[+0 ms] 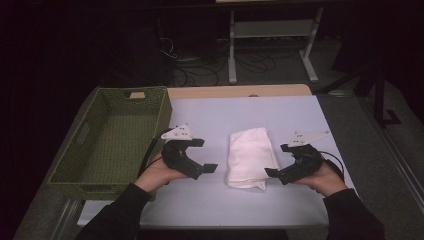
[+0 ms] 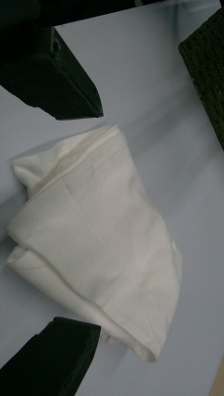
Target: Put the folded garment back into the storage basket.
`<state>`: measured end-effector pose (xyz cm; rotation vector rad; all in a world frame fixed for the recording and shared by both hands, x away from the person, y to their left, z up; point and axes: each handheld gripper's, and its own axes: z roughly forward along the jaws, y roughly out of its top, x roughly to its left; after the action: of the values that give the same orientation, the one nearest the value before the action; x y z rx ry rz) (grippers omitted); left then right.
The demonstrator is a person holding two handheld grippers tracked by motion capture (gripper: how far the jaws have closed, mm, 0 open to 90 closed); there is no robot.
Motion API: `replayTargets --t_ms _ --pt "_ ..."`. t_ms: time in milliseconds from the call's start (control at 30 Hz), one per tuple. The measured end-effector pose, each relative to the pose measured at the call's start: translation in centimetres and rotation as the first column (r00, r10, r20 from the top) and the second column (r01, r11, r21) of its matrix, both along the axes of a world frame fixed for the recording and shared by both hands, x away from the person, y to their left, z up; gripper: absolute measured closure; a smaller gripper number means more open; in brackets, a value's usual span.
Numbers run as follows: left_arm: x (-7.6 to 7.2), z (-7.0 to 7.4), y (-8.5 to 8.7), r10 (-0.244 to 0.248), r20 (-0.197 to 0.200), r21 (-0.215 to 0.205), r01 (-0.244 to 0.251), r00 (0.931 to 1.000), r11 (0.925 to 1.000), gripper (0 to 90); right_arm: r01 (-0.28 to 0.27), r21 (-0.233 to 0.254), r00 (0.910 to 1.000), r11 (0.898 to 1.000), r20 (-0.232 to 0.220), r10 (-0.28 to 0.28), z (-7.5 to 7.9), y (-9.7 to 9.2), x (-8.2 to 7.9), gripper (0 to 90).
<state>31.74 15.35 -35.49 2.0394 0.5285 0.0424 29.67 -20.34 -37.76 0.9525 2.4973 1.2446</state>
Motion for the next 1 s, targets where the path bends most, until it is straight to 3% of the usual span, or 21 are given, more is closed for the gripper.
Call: replayTargets --t_ms 267,1000 --pt "-0.3 -1.5 -1.0 -0.021 0.003 0.022 0.021 0.9998 0.9996 0.0 0.002 0.004 0.9999 1.000 -0.017 -0.002 -0.6 -0.3 -0.2 0.0" --pt "-0.2 -4.5 -1.8 -0.004 -0.011 0.047 0.005 0.9999 0.9989 0.0 0.021 0.012 0.9987 1.000 -0.045 -0.021 -1.8 -0.6 -0.6 0.0"
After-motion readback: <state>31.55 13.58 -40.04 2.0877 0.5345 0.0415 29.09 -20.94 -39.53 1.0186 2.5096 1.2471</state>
